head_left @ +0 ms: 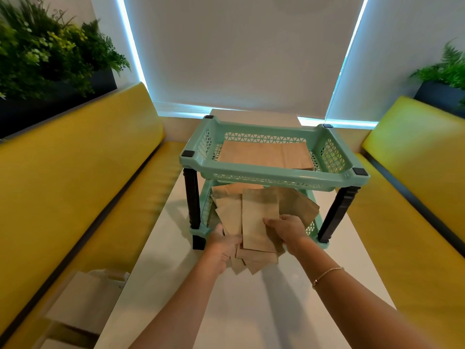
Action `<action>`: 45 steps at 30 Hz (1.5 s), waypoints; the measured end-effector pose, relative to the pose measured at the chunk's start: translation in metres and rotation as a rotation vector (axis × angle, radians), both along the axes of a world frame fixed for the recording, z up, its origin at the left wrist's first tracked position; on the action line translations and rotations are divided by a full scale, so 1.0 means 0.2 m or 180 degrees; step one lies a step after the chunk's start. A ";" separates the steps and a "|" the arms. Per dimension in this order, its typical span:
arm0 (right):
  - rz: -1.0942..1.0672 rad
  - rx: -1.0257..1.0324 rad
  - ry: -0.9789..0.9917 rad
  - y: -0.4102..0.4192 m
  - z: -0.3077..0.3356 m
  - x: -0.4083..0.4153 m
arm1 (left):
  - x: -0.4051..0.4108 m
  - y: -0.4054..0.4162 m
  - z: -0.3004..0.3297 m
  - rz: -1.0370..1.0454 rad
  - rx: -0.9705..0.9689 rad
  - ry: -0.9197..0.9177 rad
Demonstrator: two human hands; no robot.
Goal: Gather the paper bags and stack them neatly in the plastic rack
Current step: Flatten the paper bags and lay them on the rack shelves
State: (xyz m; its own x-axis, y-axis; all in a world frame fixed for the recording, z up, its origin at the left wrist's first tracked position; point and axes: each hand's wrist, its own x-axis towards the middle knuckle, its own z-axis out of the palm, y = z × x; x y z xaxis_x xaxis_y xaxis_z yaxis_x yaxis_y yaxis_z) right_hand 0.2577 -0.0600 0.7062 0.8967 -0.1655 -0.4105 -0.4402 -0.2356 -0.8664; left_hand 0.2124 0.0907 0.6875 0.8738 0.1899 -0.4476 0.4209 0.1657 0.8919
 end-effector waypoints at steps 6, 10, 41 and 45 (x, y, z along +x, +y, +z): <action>0.0083 -0.0332 -0.0226 -0.06 0.06 0.01 | 0.01 0.03 0.03 -0.0083 -0.0370 0.0073; 0.0237 -0.0141 -0.0010 -0.04 0.09 -0.01 | 0.02 0.03 0.06 0.0017 -0.0368 0.0119; 0.0630 -0.3840 -0.0626 -0.14 0.04 0.22 | 0.15 0.03 0.03 0.0364 0.0523 0.0199; 0.0527 -0.3511 -0.0502 -0.12 0.01 0.20 | 0.15 0.04 0.03 0.0403 0.0484 0.0201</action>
State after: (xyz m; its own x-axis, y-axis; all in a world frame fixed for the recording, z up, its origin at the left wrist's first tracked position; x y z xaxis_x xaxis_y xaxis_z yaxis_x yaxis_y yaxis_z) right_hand 0.2983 -0.0841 0.7090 0.9702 -0.2420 0.0066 -0.2363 -0.9526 -0.1917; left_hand 0.2425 0.0981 0.6936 0.8098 0.3660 -0.4586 0.4611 0.0864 0.8831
